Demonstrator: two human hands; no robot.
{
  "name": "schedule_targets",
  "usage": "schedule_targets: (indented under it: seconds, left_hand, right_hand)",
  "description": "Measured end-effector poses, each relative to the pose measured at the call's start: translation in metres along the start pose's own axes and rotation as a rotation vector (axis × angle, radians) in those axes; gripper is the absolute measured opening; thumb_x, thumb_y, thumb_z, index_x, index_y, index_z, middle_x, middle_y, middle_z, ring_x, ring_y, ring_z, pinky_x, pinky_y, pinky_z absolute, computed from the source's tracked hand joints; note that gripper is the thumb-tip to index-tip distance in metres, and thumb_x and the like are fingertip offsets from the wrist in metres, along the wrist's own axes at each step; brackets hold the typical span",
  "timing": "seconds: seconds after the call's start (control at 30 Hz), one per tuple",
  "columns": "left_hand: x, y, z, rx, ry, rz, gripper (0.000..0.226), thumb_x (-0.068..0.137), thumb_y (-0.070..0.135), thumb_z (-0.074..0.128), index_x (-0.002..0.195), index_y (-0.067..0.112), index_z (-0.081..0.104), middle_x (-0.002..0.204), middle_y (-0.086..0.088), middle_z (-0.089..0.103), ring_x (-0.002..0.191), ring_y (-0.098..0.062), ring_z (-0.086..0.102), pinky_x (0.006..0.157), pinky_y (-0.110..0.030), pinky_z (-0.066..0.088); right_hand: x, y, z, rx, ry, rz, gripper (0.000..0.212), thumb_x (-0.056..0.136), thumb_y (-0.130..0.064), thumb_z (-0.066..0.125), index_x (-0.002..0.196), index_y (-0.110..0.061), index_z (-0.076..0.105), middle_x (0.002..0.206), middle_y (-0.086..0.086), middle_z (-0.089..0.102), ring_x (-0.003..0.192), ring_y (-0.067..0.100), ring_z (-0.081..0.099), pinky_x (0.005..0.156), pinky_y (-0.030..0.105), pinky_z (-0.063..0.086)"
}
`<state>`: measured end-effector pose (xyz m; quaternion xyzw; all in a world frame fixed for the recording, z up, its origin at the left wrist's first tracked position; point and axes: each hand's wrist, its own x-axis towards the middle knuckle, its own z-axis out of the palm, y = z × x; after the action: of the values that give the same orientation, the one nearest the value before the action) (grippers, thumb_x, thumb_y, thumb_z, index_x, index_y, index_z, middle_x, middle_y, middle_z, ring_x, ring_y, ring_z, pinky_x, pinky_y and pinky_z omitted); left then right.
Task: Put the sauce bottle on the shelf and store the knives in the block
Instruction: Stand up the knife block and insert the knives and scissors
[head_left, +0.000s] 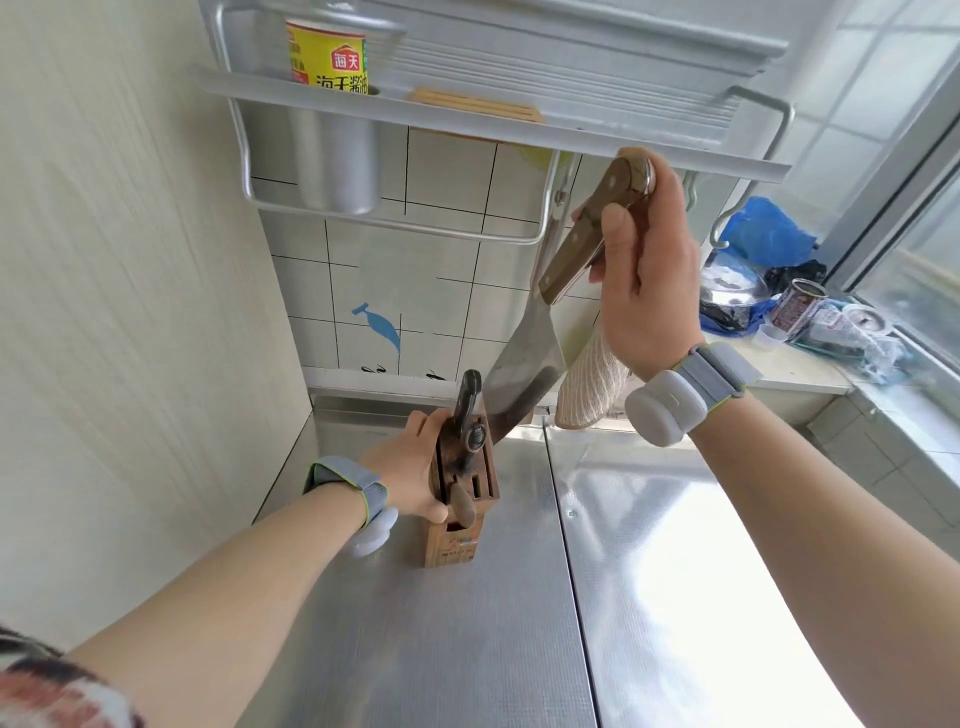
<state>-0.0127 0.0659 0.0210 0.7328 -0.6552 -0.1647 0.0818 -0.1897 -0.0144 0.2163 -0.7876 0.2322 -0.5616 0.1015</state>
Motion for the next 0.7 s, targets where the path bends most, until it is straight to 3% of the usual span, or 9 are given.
schedule_targets:
  seconds: [0.4,0.57,0.7]
  left_hand:
    - [-0.003,0.004,-0.005,-0.039,-0.012,0.030,0.104,0.057,0.029,0.080,0.139,0.020,0.016,0.122,-0.005,0.032,0.088,-0.030,0.061,0.074,-0.038,0.054]
    - [-0.003,0.003,-0.004,-0.025,0.000,0.014,0.102,0.055,0.030,0.079,0.137,0.020,0.019,0.122,-0.006,0.033,0.082,-0.030,0.060,0.072,-0.037,0.053]
    - [-0.001,0.001,-0.002,-0.035,-0.008,0.014,0.105,0.054,0.031,0.080,0.138,0.022,0.017,0.123,-0.005,0.031,0.075,-0.026,0.055,0.071,-0.035,0.052]
  right_hand:
    - [-0.022,-0.007,0.003,-0.005,-0.042,0.046,0.034,0.099,-0.008,0.037,0.128,0.007,0.041,0.088,0.014,0.069,0.066,0.023,0.065,0.056,0.041,0.055]
    - [-0.023,-0.003,0.001,-0.008,-0.048,0.028,0.035,0.098,-0.010,0.036,0.128,0.007,0.041,0.086,0.003,0.066,0.058,-0.002,0.054,0.056,0.035,0.053]
    - [-0.026,0.001,-0.001,-0.015,-0.033,0.034,0.037,0.098,-0.013,0.036,0.129,0.007,0.040,0.086,0.013,0.069,0.057,0.011,0.057,0.056,0.043,0.053]
